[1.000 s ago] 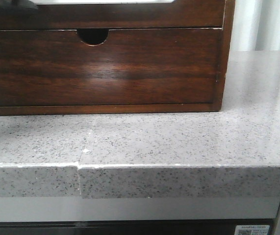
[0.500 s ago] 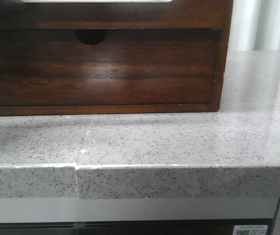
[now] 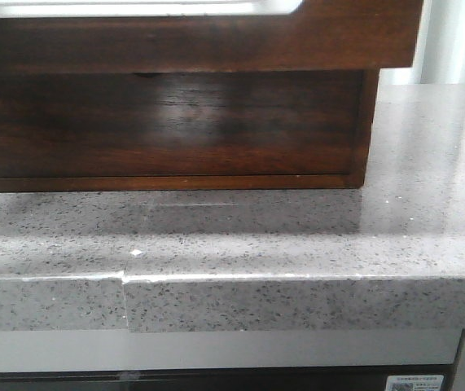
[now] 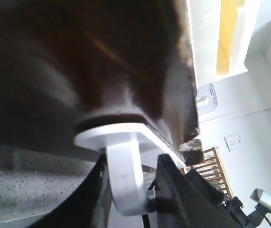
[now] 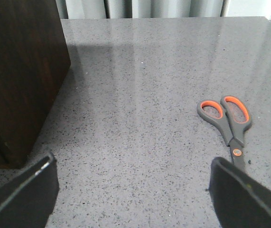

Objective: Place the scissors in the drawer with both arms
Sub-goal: 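Pull the drawer open toward the robot with the left gripper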

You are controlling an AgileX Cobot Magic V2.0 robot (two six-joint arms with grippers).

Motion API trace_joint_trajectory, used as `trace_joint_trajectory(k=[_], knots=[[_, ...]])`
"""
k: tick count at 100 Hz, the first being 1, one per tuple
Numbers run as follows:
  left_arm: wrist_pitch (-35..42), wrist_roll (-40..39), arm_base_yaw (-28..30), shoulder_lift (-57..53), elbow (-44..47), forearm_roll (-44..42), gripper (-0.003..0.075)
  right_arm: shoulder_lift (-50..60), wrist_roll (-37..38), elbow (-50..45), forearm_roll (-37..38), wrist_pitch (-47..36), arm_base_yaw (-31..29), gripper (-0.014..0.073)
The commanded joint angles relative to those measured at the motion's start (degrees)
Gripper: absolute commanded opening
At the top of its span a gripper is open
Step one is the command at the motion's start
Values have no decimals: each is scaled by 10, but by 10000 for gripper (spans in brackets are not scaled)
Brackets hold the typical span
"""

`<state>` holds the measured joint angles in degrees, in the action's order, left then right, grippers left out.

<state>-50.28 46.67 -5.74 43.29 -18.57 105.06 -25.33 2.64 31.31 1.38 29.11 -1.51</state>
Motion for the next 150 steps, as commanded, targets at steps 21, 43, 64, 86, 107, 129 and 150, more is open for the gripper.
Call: trace_joint_trajectory(k=[21,43,64,86,107,129,150], knots=[[-33,58,-2,-24,-9,-17,57,-7,-7,17,1,-46,-2,583],[-28,58,-2,-24,-9,-17,295,-7,-7,17,1,-46,-2,583],[-26,58,-2,-24,-9,-30,463,-7,-7,17,1,-46,-2,583],[-32,58,-2,-33,-9,-118,463,-7,-7,17,1,-46,-2,583],[-5,22,-2,-78,-19,-236,462,-7,-7,17,1,-48,-2,583],[29,-143,-2,-138,-94,-539,462,-10,0,29,1,-10,-2,569],[16,-225,-17,-160,-183,-774,459,-92,31,73,11,98,-2,563]])
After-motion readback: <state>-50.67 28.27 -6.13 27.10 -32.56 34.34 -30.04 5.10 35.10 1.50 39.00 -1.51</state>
